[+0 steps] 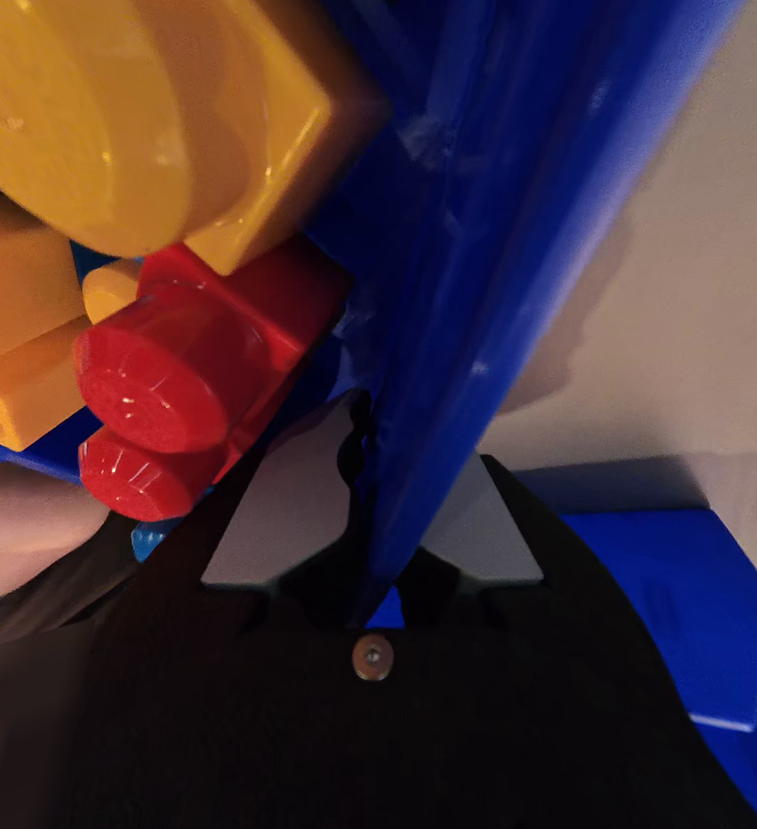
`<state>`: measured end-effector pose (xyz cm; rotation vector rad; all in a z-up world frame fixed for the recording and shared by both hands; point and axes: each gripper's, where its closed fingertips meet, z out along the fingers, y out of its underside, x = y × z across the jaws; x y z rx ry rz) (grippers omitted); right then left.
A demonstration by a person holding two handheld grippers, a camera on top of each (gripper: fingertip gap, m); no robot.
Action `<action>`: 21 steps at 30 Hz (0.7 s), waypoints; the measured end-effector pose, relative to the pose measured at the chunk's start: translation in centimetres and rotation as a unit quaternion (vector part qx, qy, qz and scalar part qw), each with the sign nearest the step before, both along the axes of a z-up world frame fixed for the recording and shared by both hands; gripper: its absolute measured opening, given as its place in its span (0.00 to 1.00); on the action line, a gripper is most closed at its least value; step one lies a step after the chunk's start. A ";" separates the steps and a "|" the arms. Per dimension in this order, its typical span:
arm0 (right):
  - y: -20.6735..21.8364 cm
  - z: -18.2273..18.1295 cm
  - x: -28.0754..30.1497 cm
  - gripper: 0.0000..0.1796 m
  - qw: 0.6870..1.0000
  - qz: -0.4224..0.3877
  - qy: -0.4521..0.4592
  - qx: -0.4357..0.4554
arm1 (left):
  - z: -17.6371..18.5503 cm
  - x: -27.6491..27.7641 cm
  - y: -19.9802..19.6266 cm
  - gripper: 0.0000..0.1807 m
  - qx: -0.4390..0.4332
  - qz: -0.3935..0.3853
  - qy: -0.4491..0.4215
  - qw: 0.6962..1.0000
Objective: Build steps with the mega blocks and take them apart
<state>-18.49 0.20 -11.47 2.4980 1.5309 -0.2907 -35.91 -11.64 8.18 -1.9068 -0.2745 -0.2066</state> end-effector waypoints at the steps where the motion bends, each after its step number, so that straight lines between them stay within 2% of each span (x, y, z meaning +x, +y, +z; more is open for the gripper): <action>1: 0.1 -0.6 -0.1 0.03 1.000 -0.006 -0.001 0.002 | -0.6 0.1 0.3 0.39 -0.016 -0.005 0.004 1.000; 6: -0.7 -2.5 0.1 0.04 0.999 -0.051 -0.007 -0.018 | -3.3 -0.3 1.7 0.35 -0.068 -0.014 -0.011 0.998; 10: 0.3 -2.2 -0.3 0.07 0.997 -0.070 0.017 0.034 | -6.1 -0.6 2.3 0.34 -0.129 -0.020 -0.011 0.991; 13: 2.4 1.4 -1.3 0.10 0.985 -0.100 0.099 0.095 | -8.9 -0.2 2.3 0.34 -0.191 -0.042 -0.016 0.980; 16: 4.2 7.6 -0.5 0.09 0.955 -0.107 0.199 0.193 | -11.0 -0.8 2.5 0.31 -0.235 -0.039 -0.008 0.971; 19: 4.7 13.2 4.5 0.10 0.911 -0.105 0.258 0.305 | -12.6 -1.0 2.6 0.29 -0.271 -0.037 -0.021 0.962; 21: 4.0 15.2 9.2 0.12 0.887 -0.131 0.297 0.328 | -13.3 -0.4 2.8 0.29 -0.281 -0.056 -0.033 0.957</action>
